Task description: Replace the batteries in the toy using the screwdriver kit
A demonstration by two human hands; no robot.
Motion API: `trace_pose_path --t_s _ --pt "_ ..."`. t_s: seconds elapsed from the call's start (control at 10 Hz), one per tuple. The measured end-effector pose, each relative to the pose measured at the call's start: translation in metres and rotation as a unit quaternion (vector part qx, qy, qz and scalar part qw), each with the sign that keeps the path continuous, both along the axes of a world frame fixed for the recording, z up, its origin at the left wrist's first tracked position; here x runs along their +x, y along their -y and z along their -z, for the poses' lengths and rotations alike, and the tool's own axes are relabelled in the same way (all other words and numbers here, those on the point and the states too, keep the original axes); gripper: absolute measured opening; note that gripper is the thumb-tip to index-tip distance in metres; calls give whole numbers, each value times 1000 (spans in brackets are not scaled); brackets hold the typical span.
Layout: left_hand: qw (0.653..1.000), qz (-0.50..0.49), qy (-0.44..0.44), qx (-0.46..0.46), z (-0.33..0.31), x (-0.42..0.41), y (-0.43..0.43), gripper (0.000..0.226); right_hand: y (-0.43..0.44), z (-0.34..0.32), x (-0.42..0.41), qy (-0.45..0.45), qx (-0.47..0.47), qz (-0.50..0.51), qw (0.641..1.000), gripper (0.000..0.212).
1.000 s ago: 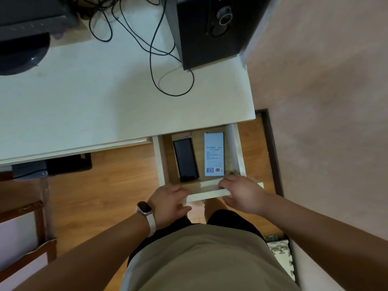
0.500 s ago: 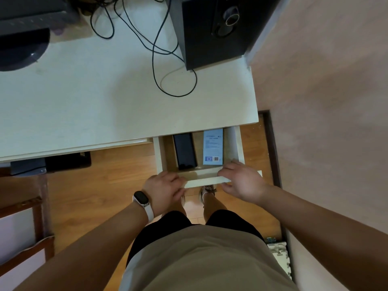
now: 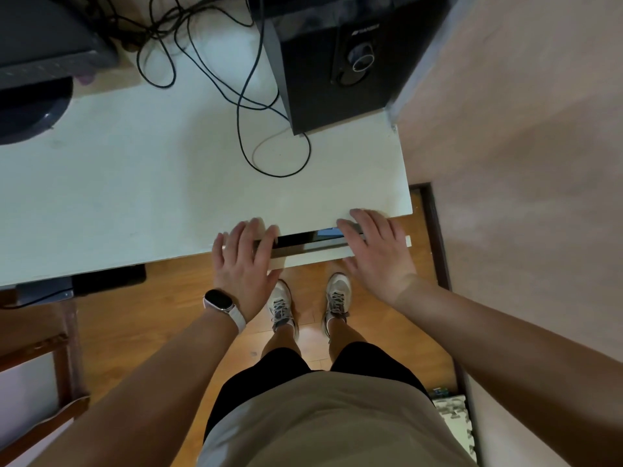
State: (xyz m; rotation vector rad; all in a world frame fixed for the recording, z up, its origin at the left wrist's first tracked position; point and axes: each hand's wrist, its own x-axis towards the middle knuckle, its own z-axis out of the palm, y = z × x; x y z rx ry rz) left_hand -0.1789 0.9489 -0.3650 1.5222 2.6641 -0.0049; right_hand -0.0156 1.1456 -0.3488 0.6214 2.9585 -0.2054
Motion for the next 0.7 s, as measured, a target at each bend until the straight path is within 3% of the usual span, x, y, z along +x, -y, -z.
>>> trace_pose_path --t_s 0.3,0.5,0.7 --pt "1000 -3 -9 28 2 -8 -9 72 -11 2 -11 -12 33 -22 999 50" --pt "998 -16 59 -31 -24 -14 -18 65 -1 -13 -17 64 38 -5 997 50" --pt "994 6 110 -15 -61 -31 -18 56 8 -53 -37 118 -10 42 992 35"
